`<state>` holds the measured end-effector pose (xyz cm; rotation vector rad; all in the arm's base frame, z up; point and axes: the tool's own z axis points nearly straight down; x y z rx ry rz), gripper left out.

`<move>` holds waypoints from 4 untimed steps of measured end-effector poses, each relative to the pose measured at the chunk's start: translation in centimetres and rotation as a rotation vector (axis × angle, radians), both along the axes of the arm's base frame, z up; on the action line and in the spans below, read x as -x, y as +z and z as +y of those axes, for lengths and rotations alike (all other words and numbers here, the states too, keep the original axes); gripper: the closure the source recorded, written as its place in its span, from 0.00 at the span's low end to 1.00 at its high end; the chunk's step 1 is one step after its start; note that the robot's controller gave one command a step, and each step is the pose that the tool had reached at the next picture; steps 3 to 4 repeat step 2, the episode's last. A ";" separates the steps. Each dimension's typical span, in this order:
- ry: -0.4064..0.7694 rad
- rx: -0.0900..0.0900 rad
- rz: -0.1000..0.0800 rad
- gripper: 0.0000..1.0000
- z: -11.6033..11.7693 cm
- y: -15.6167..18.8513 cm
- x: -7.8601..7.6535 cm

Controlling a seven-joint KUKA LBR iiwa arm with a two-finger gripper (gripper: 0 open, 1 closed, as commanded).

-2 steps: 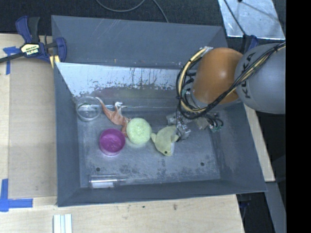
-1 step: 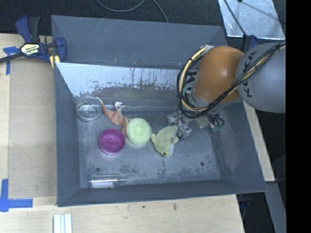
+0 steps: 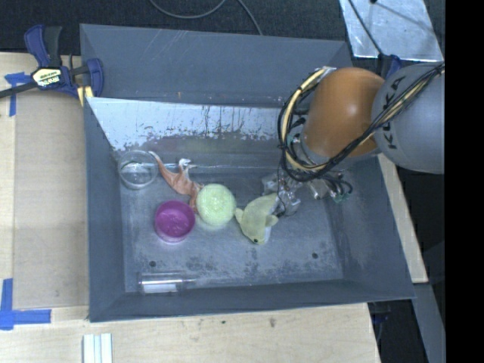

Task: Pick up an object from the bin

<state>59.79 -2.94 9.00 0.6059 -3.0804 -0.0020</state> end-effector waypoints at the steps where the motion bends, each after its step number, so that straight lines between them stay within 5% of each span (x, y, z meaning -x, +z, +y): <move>1: -0.001 0.000 0.001 1.00 0.0 2.1 0.0; 4: -0.001 0.001 -0.010 1.00 0.0 4.4 -0.3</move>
Offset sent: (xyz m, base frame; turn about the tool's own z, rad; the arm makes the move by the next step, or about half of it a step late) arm 0.0002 0.0001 0.0065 0.0000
